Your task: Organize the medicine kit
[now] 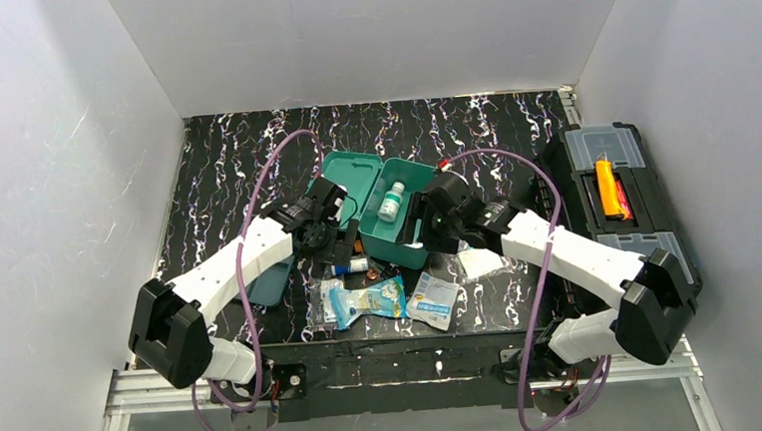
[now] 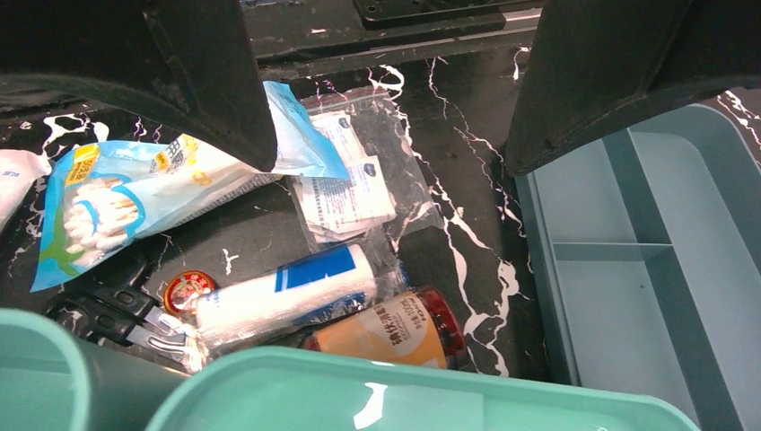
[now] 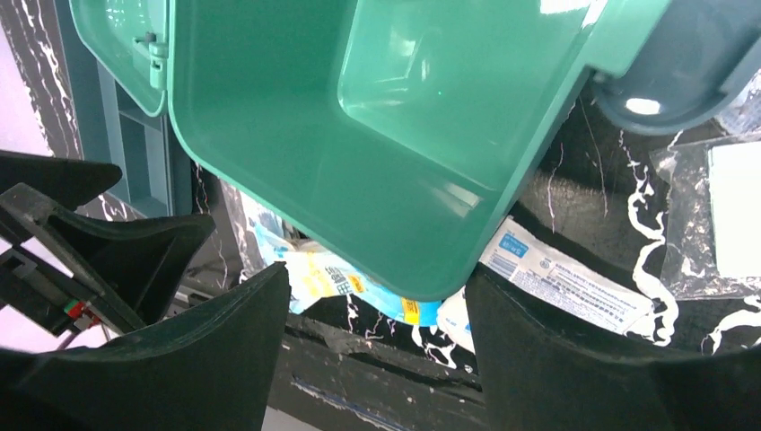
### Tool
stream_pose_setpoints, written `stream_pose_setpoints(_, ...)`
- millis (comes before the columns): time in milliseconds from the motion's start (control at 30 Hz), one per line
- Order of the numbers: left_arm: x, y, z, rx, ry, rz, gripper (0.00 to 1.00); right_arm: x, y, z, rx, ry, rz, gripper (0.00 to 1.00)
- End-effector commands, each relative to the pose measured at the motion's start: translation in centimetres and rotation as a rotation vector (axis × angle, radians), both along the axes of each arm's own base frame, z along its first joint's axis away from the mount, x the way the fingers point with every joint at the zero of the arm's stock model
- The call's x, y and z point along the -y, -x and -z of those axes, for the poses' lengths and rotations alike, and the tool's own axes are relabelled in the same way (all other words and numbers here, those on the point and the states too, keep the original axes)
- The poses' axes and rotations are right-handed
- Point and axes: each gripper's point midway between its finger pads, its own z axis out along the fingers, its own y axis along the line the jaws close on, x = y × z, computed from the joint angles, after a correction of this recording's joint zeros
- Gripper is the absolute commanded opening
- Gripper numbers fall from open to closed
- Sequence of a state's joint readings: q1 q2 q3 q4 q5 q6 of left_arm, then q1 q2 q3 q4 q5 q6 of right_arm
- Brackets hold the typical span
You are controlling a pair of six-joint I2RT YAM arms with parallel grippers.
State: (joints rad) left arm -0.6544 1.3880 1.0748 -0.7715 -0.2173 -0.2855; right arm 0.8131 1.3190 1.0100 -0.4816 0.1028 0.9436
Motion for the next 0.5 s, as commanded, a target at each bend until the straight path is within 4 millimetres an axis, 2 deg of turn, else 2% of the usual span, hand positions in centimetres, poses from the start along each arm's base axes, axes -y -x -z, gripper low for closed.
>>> stream_pose_setpoints(0,0.1,-0.9,-0.9,-0.005,0.025,-0.002,1.00,-1.0,-1.9,-1.3,0.052,-0.001,0.030,0.78)
stream_pose_setpoints(267,0.1,-1.8,0.1,-0.025,0.030,-0.023,0.99,-0.8,-2.8,0.1,0.032,0.052,0.076,0.77)
stream_pose_setpoints(467,0.4,-3.0,-0.3,-0.019,0.031,-0.041,0.99,-0.1,-4.0,0.3,0.054,0.074,0.156,0.71)
